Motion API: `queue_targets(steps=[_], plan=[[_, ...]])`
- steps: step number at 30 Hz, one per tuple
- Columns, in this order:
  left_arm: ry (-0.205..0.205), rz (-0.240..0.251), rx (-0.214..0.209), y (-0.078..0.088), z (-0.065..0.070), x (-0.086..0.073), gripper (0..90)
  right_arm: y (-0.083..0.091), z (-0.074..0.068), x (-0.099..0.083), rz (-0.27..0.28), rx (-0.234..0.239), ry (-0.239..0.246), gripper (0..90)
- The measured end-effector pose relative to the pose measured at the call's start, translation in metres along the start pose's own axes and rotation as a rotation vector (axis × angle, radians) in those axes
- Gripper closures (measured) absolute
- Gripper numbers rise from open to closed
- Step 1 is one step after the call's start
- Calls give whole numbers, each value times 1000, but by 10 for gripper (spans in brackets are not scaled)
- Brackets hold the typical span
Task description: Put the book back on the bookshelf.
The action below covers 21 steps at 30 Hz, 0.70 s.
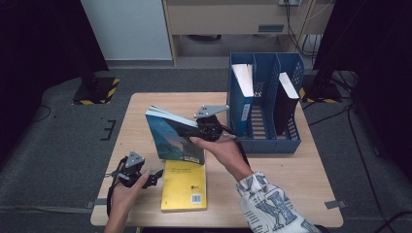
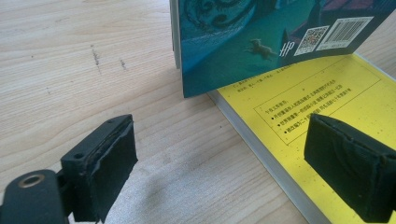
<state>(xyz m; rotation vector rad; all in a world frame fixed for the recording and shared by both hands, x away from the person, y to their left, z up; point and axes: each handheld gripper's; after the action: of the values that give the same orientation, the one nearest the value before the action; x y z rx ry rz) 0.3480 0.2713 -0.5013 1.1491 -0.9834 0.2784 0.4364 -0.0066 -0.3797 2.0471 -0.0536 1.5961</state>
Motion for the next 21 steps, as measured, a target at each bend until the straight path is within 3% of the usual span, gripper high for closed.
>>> queue_targets(steps=[8, 13, 18, 21], plan=[[27, 2, 3, 3, -7, -3, 86, -1, 5, 1, 2, -3, -31, 703], [42, 4, 5, 5, -12, -4, 85, -1, 8, 1, 18, -27, -87, 717], [71, -3, 11, 5, -18, -7, 86, 0, 12, 2, 39, -32, -188, 737], [83, -1, 19, 6, -21, -8, 86, 1, 13, 2, 47, -36, -218, 737]])
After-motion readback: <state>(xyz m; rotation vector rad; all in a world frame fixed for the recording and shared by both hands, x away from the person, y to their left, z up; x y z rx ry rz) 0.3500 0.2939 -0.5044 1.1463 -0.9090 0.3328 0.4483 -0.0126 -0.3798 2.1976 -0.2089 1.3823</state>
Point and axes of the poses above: each handheld gripper's, and its own axes: y roughly backward along the jaws, x roughly out of its top, z roughly to its right
